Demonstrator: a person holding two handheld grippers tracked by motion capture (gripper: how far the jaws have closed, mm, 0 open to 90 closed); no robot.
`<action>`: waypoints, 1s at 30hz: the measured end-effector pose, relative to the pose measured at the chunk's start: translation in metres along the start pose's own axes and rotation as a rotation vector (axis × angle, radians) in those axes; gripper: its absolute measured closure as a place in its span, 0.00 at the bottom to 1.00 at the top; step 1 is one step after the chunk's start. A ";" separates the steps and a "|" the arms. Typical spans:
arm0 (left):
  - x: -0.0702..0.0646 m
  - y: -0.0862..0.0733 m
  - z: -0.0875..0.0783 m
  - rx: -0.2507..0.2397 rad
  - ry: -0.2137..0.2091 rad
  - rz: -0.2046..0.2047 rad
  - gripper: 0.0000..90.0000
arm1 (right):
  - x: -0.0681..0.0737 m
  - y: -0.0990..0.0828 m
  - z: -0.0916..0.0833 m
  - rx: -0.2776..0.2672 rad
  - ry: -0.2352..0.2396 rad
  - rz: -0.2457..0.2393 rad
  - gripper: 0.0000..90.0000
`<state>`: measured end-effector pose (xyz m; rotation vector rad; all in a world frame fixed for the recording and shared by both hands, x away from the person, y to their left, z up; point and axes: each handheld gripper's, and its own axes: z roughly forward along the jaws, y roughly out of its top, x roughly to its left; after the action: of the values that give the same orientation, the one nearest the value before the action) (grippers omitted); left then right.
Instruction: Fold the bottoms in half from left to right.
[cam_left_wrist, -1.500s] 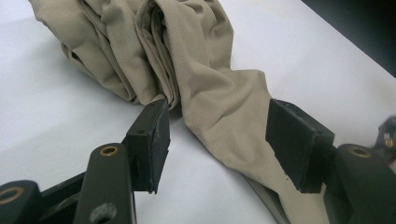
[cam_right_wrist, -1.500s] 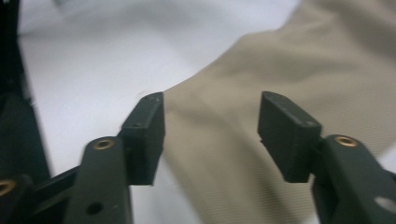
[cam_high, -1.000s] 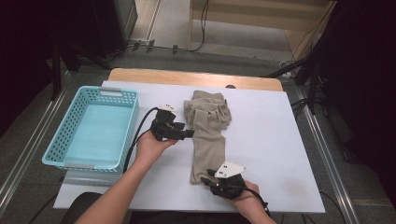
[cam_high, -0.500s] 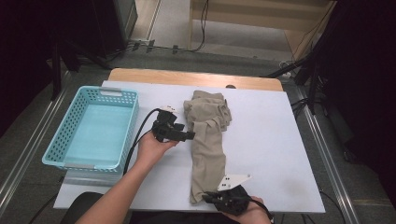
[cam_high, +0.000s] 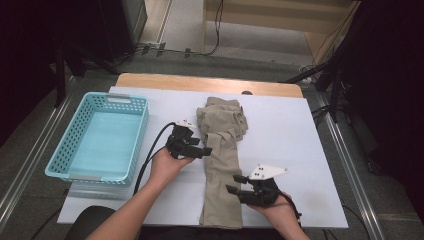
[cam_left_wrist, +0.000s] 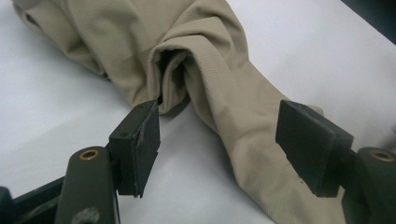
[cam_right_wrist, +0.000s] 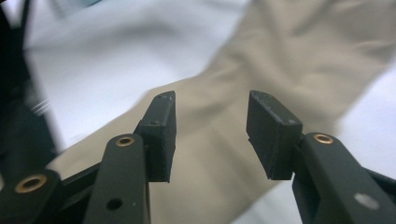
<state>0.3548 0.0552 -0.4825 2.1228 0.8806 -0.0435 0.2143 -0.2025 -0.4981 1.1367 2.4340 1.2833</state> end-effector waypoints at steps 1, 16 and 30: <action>-0.001 0.000 0.001 0.002 0.003 0.007 0.35 | -0.007 0.002 0.002 -0.005 -0.021 0.008 0.57; -0.002 -0.007 0.036 0.042 0.001 0.000 0.59 | -0.088 0.027 0.052 0.021 -0.193 0.109 0.55; 0.012 0.007 0.015 0.005 -0.139 -0.065 0.96 | -0.091 0.049 0.037 -0.018 -0.125 0.142 0.94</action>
<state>0.3720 0.0484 -0.4911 2.0676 0.8676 -0.2239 0.3222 -0.2248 -0.5013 1.3632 2.2836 1.2294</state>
